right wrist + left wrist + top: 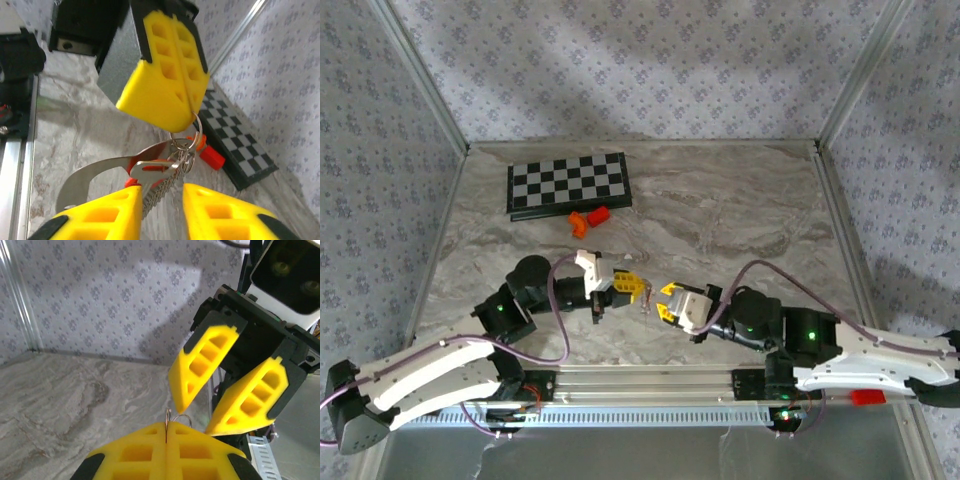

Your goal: Put the keys on the keyring

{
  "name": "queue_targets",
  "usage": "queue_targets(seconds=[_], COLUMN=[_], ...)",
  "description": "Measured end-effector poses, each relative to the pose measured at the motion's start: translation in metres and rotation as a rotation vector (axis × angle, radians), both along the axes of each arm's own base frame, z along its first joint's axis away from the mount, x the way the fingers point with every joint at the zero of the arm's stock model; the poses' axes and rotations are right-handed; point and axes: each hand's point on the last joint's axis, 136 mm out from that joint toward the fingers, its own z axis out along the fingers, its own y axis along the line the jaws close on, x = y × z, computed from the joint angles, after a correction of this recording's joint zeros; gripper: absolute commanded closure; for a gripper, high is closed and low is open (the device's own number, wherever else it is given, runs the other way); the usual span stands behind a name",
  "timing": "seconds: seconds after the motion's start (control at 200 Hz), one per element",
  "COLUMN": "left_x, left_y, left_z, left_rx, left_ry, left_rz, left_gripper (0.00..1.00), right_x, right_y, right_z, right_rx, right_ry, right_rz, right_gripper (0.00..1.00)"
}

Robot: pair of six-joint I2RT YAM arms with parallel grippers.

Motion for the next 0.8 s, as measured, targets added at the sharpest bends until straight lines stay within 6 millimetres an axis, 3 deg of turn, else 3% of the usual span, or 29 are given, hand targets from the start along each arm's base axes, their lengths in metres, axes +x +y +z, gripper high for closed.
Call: queue_targets(seconds=[0.22,0.37,0.8], left_x=[-0.003,-0.008,-0.022], left_y=[0.003,0.004,0.007], left_z=[0.011,0.022,0.030], left_rx=[-0.059,-0.099,-0.127], left_ry=[-0.039,-0.063,-0.082], left_rz=[-0.005,-0.028,-0.084], left_gripper=[1.00,1.00,1.00], right_x=[0.002,0.004,0.007], right_y=[-0.011,-0.008,0.016], right_z=[0.034,0.044,0.023], right_rx=[0.198,0.261,0.211], right_ry=[0.080,0.124,0.224], right_rz=[-0.007,0.010,0.092], right_gripper=[0.66,0.69,0.71])
